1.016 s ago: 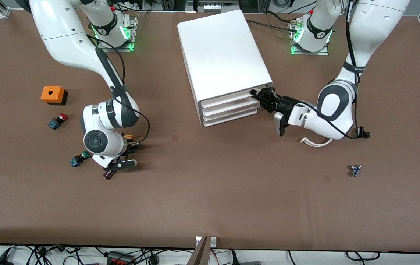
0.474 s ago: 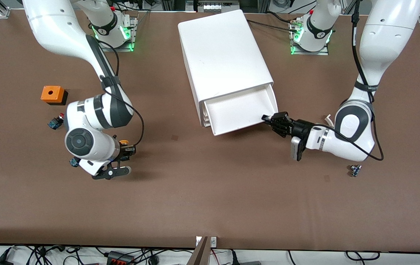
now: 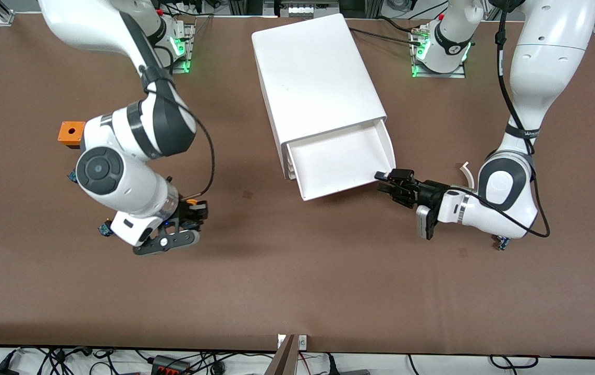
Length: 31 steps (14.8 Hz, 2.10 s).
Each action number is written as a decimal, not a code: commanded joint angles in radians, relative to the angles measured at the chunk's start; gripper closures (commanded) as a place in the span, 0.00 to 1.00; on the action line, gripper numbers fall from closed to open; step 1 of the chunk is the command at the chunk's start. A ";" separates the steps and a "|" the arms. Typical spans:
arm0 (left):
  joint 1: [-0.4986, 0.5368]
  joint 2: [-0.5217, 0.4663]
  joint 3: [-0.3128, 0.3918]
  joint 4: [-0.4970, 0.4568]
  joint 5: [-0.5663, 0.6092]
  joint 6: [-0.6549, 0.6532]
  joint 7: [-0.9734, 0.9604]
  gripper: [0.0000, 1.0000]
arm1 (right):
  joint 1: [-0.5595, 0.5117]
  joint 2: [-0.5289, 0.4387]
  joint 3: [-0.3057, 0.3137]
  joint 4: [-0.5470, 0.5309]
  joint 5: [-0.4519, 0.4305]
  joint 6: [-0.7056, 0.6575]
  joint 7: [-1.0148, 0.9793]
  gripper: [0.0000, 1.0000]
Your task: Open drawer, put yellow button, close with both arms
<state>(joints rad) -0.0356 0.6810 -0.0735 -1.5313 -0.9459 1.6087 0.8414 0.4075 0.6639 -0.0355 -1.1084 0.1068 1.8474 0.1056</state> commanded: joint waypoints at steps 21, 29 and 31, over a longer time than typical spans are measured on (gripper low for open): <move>0.026 -0.098 0.008 0.347 0.993 -0.174 -0.601 0.00 | 0.459 0.098 -0.009 0.071 -0.065 0.299 0.437 1.00; 0.025 -0.101 0.006 0.339 0.990 -0.171 -0.633 0.00 | 0.473 0.114 -0.007 0.071 -0.064 0.246 0.440 0.00; 0.023 -0.101 0.006 0.339 0.990 -0.171 -0.637 0.00 | 0.473 0.114 -0.006 0.073 -0.062 0.246 0.460 0.00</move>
<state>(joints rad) -0.0112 0.5711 -0.0629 -1.2199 0.0327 1.4455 0.2193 0.8743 0.7766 -0.0399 -1.0532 0.0552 2.1131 0.5270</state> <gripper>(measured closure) 0.000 0.264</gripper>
